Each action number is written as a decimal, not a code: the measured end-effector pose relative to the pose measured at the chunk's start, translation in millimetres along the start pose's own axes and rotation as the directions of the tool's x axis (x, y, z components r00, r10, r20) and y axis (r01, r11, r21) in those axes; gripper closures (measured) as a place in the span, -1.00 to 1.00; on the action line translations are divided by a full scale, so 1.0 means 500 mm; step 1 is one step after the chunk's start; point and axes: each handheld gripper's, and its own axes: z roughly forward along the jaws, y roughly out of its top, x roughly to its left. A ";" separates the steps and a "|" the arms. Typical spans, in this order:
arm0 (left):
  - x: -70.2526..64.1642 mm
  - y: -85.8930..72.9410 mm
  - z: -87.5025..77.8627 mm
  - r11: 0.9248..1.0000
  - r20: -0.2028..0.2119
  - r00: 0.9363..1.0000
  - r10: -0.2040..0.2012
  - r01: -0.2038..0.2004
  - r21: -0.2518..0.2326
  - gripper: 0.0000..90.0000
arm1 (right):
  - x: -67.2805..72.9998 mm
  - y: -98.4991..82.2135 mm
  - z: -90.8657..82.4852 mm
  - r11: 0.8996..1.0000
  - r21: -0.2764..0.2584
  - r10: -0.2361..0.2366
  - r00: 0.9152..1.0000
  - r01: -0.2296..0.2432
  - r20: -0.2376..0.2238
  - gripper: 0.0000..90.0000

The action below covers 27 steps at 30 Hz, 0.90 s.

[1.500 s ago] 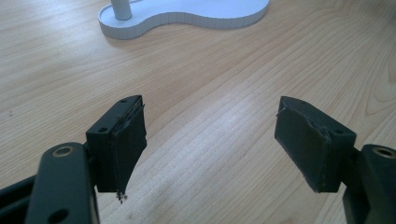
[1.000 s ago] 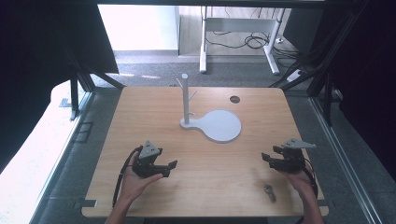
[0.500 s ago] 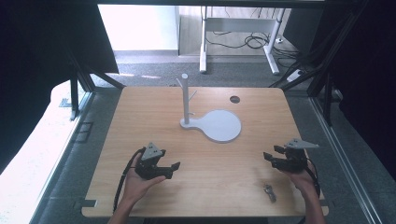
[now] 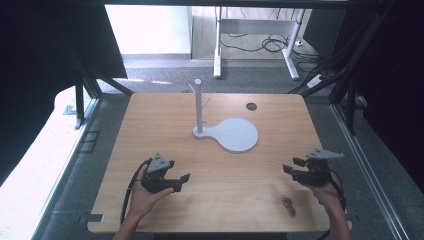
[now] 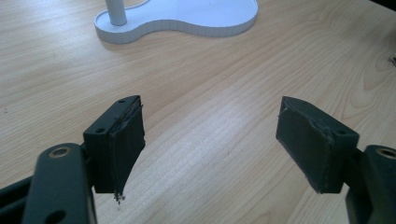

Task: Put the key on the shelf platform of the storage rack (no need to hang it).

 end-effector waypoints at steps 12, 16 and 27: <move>-0.016 -0.001 -0.008 0.999 0.011 0.999 0.047 -0.047 0.018 -0.47 | 0.011 0.046 -0.032 0.996 0.094 -0.015 0.997 0.008 0.074 -0.02; -0.015 -0.001 -0.008 0.998 0.005 0.998 0.058 -0.058 0.027 -0.46 | 0.016 0.050 -0.042 0.991 0.134 -0.040 0.997 0.030 0.069 0.01; -0.014 -0.003 -0.011 0.998 0.002 0.998 0.061 -0.061 0.036 -0.46 | 0.027 0.054 -0.054 0.953 0.296 -0.081 0.995 0.060 0.062 0.03</move>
